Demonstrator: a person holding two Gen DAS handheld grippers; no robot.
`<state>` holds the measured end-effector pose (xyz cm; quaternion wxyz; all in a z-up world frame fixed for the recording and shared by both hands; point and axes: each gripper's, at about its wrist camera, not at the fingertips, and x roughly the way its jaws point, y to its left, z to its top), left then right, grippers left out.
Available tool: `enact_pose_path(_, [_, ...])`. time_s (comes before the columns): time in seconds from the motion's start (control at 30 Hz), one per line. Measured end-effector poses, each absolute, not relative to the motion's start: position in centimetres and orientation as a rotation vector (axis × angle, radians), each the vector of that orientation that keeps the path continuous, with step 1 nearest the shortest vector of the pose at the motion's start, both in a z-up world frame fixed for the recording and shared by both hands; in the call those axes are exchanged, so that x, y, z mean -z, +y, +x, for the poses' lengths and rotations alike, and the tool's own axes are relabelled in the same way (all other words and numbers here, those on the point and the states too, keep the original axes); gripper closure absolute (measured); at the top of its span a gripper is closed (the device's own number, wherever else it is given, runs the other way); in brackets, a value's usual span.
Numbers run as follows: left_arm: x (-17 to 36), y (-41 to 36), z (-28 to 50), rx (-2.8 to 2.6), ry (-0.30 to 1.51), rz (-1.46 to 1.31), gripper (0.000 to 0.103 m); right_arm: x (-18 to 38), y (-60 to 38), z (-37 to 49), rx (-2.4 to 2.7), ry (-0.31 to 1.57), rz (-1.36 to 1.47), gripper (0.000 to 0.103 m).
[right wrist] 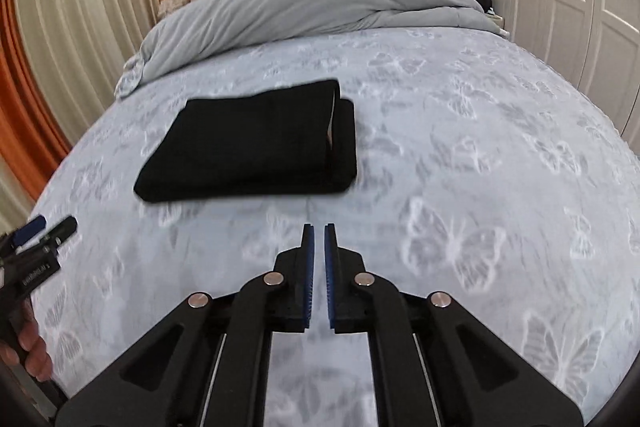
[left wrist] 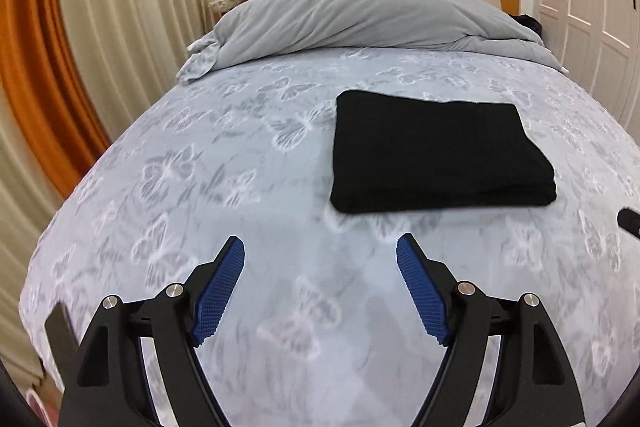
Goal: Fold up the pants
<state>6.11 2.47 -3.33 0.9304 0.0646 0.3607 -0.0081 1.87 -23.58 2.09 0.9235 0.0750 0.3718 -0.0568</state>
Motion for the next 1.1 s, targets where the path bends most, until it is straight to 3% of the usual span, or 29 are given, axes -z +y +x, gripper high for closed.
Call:
enact_pose_path(0.53, [5.9,4.2,2.7,0.007,0.715,0.129,0.025,-0.1,-25.3,-2.2,0.208,0.758,0.153,0.097])
enact_pose_path(0.63, [5.7,4.0,2.9,-0.005,0.706,0.123,0.018,0.1,-25.1,-1.9,0.211,0.766,0.146,0.097])
enact_pose_path(0.67, [5.8,3.9,3.1,-0.011,0.710,0.121,0.017,0.3,-25.1,-1.6,0.212,0.774,0.144,0.094])
enact_pose_path(0.77, [6.7,3.3,4.0,-0.009,0.771,0.131,0.017,1.8,-24.7,-0.3,0.219,0.854,0.135,0.066])
enact_pose_path(0.83, [7.4,2.9,4.5,0.011,0.818,0.113,0.017,2.0,-24.4,-0.1,0.203,0.862,0.155,0.067])
enact_pose_path(0.93, [6.1,2.7,3.9,0.030,0.775,0.073,0.017,-1.1,-23.7,-1.6,0.163,0.706,0.165,0.067])
enact_pose_path(0.97, [5.0,2.5,3.3,0.041,0.726,0.066,0.016,-2.2,-23.3,-2.2,0.158,0.655,0.142,0.061])
enact_pose_path(1.0, [4.2,2.4,2.7,0.044,0.685,0.063,0.016,-3.2,-22.6,-2.9,0.166,0.598,0.104,0.049])
enact_pose_path(1.1, [2.5,1.7,1.6,0.042,0.596,0.053,0.014,-3.8,-21.3,-3.5,0.191,0.549,0.029,0.043])
